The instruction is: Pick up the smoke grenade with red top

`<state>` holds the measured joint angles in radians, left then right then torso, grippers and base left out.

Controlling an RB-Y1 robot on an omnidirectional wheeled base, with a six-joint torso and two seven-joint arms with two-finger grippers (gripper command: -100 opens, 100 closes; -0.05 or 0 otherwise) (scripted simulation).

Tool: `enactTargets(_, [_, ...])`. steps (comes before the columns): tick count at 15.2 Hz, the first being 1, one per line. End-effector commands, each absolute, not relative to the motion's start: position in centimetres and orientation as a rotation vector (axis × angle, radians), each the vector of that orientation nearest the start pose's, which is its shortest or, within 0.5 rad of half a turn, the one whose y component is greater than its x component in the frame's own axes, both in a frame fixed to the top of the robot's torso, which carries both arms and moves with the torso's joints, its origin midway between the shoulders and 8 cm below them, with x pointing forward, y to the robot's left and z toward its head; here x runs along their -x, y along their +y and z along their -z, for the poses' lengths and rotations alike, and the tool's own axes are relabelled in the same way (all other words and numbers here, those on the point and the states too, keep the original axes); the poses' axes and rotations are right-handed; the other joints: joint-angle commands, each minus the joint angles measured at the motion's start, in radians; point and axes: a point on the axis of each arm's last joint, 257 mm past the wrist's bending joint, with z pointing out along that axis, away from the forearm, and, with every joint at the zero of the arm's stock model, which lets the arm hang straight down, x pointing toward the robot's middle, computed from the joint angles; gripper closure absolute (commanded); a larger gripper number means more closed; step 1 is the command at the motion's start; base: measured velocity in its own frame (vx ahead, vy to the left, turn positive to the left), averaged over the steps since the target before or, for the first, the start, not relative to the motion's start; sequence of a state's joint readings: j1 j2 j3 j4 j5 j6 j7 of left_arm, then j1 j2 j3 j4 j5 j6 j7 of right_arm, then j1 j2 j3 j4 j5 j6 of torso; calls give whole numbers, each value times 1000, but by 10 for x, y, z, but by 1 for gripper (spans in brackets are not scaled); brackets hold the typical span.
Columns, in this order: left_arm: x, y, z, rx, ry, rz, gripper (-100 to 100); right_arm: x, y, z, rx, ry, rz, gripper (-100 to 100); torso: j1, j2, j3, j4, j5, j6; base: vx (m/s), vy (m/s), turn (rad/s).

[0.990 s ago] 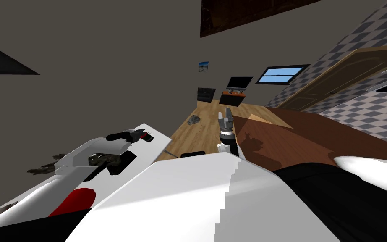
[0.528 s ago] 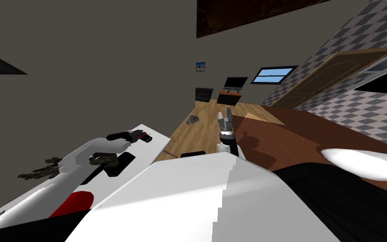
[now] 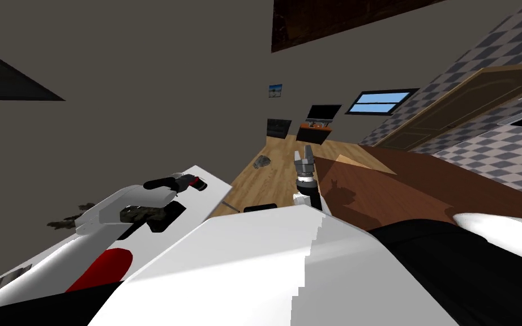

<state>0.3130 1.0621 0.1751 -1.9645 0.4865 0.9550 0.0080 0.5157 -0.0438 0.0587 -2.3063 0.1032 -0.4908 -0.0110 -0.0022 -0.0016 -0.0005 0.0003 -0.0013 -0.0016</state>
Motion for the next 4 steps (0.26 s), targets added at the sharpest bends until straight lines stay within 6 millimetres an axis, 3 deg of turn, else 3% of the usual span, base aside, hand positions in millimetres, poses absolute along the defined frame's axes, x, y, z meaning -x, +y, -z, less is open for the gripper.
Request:
enactTargets(1, [-395,535,216,1313,1867,148,100,-344,-244,-27,-570,706,-1303,0,0,0,0,0,0,0,44,-9,89])
enactTargets(3, [-394,527,213,1300,1878,156,100,-344,-244,-27,-570,706,-1303,0,0,0,0,0,-1,1,43,-2,102])
enactTargets(4, [-395,532,215,1310,1871,151,100,-344,-244,-27,-570,706,-1303,0,0,0,0,0,-1,1,23,-1,39])
